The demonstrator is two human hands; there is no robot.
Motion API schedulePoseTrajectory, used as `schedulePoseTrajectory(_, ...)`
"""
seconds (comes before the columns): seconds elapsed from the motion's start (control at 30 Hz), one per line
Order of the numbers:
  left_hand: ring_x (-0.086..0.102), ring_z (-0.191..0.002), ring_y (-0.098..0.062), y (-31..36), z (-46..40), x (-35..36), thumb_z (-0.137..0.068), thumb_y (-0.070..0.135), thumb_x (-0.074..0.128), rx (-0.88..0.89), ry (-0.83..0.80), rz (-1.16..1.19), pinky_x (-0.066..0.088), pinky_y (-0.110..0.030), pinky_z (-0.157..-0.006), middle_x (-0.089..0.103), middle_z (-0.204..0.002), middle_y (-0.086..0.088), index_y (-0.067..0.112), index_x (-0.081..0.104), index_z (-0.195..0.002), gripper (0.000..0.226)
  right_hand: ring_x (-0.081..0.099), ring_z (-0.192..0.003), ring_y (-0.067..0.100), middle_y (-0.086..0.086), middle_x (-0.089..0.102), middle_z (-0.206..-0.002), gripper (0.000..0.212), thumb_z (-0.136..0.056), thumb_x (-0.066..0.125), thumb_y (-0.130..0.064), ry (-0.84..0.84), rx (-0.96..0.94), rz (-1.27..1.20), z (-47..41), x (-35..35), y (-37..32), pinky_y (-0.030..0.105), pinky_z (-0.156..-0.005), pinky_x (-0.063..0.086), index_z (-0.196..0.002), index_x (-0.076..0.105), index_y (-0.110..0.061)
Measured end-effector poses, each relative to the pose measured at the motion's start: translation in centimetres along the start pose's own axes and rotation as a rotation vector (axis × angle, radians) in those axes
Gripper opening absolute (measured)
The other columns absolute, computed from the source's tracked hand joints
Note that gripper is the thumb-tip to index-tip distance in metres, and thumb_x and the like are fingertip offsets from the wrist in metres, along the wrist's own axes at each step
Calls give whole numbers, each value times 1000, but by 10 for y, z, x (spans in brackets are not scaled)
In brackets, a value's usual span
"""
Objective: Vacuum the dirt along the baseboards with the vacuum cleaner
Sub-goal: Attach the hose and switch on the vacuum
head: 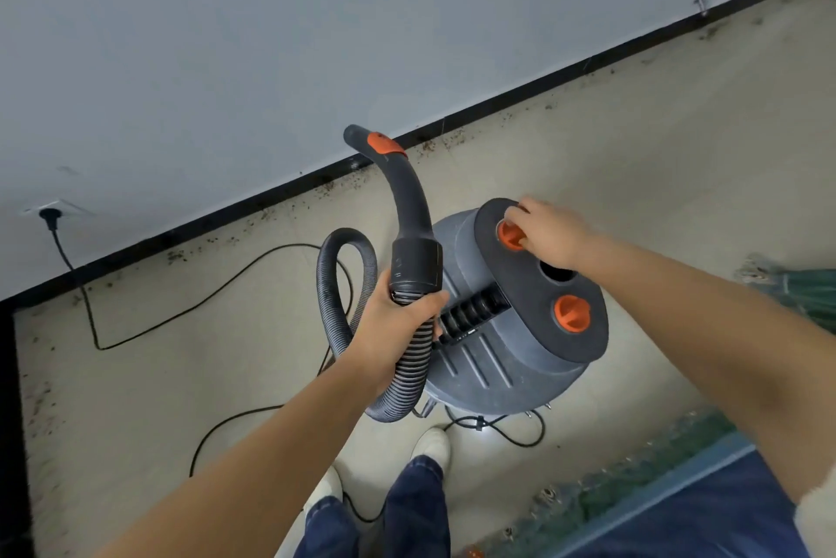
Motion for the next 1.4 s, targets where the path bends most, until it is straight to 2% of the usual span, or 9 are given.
schedulePoseTrajectory(0.1,56,-56,-20,-3,2,6,-82,7,71,8,-18,-46,52,-35,-62,59,-66,-6,11,48,-108,36,59,-91,33,12,59,-96,26,-99,50,-30,-50,308,-315,31,14,25,35,-75,43,-97,55,-5)
schedulePoseTrajectory(0.2,57,-58,-21,-9,4,11,-81,8,73,0,-18,-62,53,-38,-65,61,-69,-5,15,49,-110,39,56,-45,24,12,57,-57,55,-103,32,-42,-323,567,-445,87,54,49,27,-53,46,-66,49,-5)
schedulePoseTrajectory(0.37,62,-62,-22,-23,8,22,-78,13,76,-24,-10,-155,58,-40,-68,66,-75,-7,22,50,-111,43,50,-39,19,13,55,-61,52,-103,30,-44,-320,725,-730,126,88,37,18,-33,34,-73,46,-5)
schedulePoseTrajectory(0.63,62,-64,-24,-28,11,30,-77,14,76,-35,-25,-181,56,-42,-71,65,-76,-10,22,52,-110,42,30,-36,14,8,40,-54,42,-100,42,-22,-239,930,-1163,121,102,31,19,-37,19,-60,45,-8)
schedulePoseTrajectory(0.8,62,-64,-24,-23,5,34,-78,13,75,-34,-34,-186,58,-44,-72,66,-87,-16,19,51,-113,43,31,-45,13,6,38,-62,32,-101,42,-27,-283,891,-1084,122,96,31,19,-33,21,-73,38,-12)
schedulePoseTrajectory(0.9,63,-63,-23,-21,3,33,-78,14,75,-35,-33,-204,58,-45,-72,68,-88,-15,20,51,-113,43,49,-57,25,12,50,-66,36,-101,37,-29,-304,800,-854,118,92,31,28,-54,38,-75,46,-5)
schedulePoseTrajectory(1.03,62,-62,-20,-21,3,30,-77,13,76,-45,-31,-172,58,-39,-70,67,-85,-12,20,51,-112,43,58,-106,33,14,59,-112,42,-103,32,-43,-182,551,-323,120,70,35,37,-81,44,-116,47,-6)
schedulePoseTrajectory(1.17,63,-60,-20,-20,1,31,-78,17,75,-47,-27,-196,58,-41,-71,67,-84,-11,20,51,-112,43,50,-105,29,10,46,-117,24,-100,45,-27,-97,157,-212,118,62,24,37,-81,46,-116,50,-10)
schedulePoseTrajectory(1.4,60,-60,-20,-23,5,38,-79,15,74,-42,-56,-215,54,-33,-64,63,-81,-10,18,49,-113,43,50,-107,25,7,50,-118,24,-99,50,-27,11,122,-224,120,60,27,31,-77,43,-115,57,-10)
Point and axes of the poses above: each hand's wrist, its own z-axis away from the middle knuckle, its own x-axis out of the palm, y = z × x, the point moved 8 cm from there along -z, towards the middle knuckle
